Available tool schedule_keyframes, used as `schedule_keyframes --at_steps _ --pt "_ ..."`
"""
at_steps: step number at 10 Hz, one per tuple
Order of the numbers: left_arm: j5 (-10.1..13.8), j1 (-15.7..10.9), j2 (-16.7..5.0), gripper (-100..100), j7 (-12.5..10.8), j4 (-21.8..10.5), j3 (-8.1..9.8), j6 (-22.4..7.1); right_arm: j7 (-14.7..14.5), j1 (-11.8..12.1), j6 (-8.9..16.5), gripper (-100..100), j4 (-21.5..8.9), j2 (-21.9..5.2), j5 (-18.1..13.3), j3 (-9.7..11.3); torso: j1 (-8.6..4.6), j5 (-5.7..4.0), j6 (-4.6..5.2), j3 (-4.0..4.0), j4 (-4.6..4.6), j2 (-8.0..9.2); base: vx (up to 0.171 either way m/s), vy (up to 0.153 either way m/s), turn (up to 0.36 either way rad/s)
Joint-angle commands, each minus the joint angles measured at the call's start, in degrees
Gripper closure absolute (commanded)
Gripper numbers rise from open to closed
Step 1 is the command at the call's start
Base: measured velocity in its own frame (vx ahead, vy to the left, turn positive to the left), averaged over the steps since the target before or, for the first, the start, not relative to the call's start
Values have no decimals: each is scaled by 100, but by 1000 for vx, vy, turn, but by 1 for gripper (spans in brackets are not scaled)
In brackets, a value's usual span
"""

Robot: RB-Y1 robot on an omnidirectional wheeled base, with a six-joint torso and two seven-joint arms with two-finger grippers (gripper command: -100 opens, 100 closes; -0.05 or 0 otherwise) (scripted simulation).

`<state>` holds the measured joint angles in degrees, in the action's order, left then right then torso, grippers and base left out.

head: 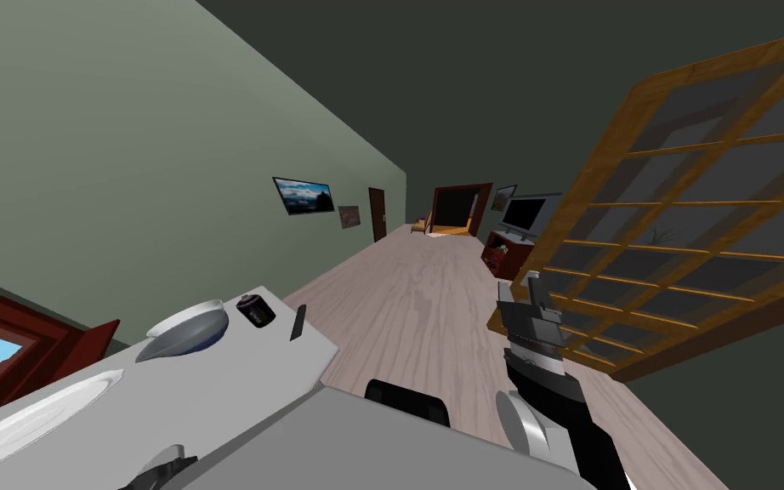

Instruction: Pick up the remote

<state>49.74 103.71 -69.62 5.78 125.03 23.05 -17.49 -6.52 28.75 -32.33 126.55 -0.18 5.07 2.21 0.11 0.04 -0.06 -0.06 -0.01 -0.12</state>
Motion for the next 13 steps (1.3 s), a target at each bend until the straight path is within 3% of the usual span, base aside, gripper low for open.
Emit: schedule_keyframes --at_steps 1,2,3,4,5,9,10,11,12,13 --pt "143 111 -172 -100 4 -21 48 -84 0 0 0 0 0 0 0 0 0 0 0 0 0 0 2 29 -122" --pt "239 190 -300 -100 10 -43 75 -133 0 0 0 0 0 0 0 0 -3 0 -1 0 0 -1 4 28 -127" --pt "200 158 -244 -100 13 -49 60 -73 0 0 0 0 0 0 0 0 -4 -1 0 -1 0 -1 1 15 -27" --pt "213 169 -258 0 16 -51 67 -78 0 1 0 0 0 0 0 0 -10 -2 -4 1 1 0 0 0 0" --pt "166 0 -244 -100 17 -150 -97 -71 0 1 0 0 0 0 0 0 -15 -3 -4 2 1 2 3 0 -14" --pt "29 -501 -205 -100 21 -449 -586 -49 0 1 0 0 0 0 0 0 -18 -4 -4 1 1 0 8 -2 -16" --pt "7 -585 -199 -100 21 -499 -667 -45 0 1 0 0 0 0 0 0 -17 -4 -4 1 1 0 7 -1 -14" --pt "-2 -543 -178 -100 14 -445 -613 -76 0 1 0 0 0 0 0 0 -17 -4 -4 1 1 1 0 0 0" --pt "-8 -555 -176 100 14 -452 -627 -78 0 1 0 0 0 0 0 0 -18 -5 -4 1 1 1 0 0 0" --pt "-7 -551 -176 100 14 -453 -626 -79 0 1 0 0 0 0 0 0 -18 -4 -2 2 2 1 0 0 0"
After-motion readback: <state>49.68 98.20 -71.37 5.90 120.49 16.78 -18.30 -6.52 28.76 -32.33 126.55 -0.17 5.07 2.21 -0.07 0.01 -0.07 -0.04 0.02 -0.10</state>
